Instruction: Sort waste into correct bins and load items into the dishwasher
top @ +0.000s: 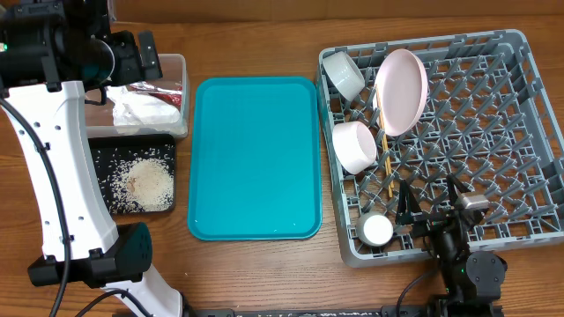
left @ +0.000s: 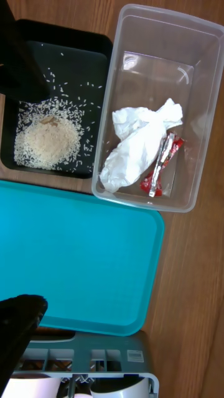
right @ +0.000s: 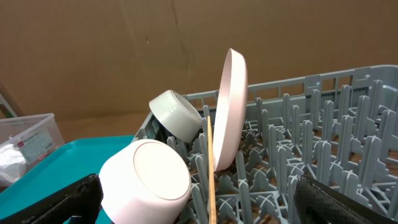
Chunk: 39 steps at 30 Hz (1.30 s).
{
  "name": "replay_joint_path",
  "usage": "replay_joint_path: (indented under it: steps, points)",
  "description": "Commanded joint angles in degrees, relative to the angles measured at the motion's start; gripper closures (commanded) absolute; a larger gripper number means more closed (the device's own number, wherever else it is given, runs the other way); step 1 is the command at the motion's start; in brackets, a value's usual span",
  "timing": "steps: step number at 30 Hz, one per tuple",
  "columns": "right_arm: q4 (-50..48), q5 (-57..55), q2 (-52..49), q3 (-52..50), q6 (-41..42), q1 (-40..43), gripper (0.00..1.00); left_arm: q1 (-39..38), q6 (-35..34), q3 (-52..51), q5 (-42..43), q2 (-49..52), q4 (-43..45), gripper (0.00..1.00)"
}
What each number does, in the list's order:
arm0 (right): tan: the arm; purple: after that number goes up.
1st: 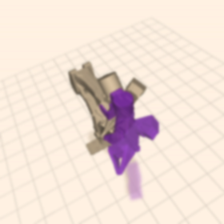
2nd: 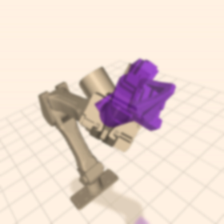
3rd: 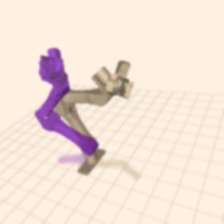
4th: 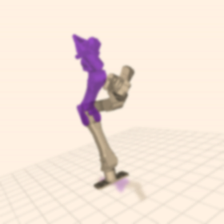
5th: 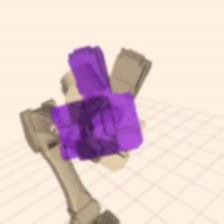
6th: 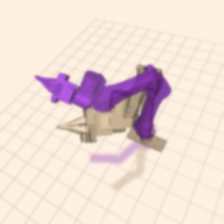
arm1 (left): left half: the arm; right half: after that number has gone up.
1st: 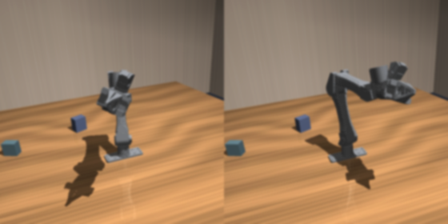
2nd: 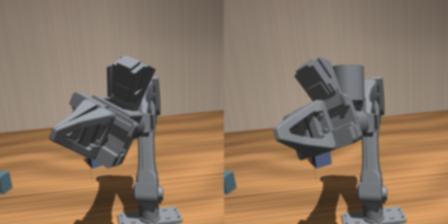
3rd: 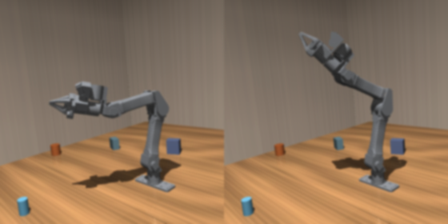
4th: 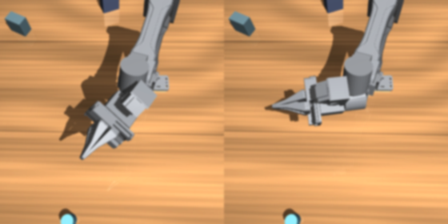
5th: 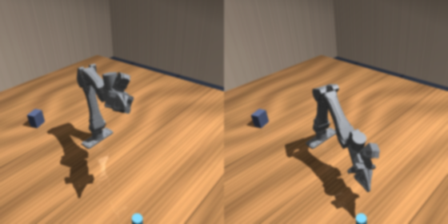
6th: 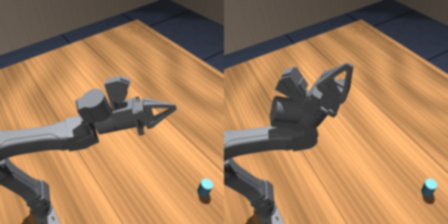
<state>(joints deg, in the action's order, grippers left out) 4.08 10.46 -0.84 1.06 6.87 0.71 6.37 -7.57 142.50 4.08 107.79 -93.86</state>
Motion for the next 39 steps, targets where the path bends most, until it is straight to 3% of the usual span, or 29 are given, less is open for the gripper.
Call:
replay_joint_path:
  steps: [1,26,30,33,39]
  points:
    - [-0.4,-0.5,0.7,-0.6,0.4,0.2,0.00,-0.4,-0.2,0.0,0.2,-0.2,0.0,0.00]
    - [-0.4,-0.5,0.7,-0.6,0.4,0.2,0.00,-0.4,-0.4,0.0,1.7,-1.3,1.2,0.00]
    - [-0.4,-0.5,0.7,-0.6,0.4,0.2,0.00,-1.4,0.7,-2.9,6.5,-4.6,10.7,0.00]
    - [-0.4,-0.5,0.7,-0.6,0.4,0.2,0.00,-2.9,3.0,-11.2,8.0,-9.9,20.8,0.00]
    - [-0.4,-0.5,0.7,-0.6,0.4,0.2,0.00,-5.4,5.9,-40.8,8.0,-25.4,45.0,0.00]
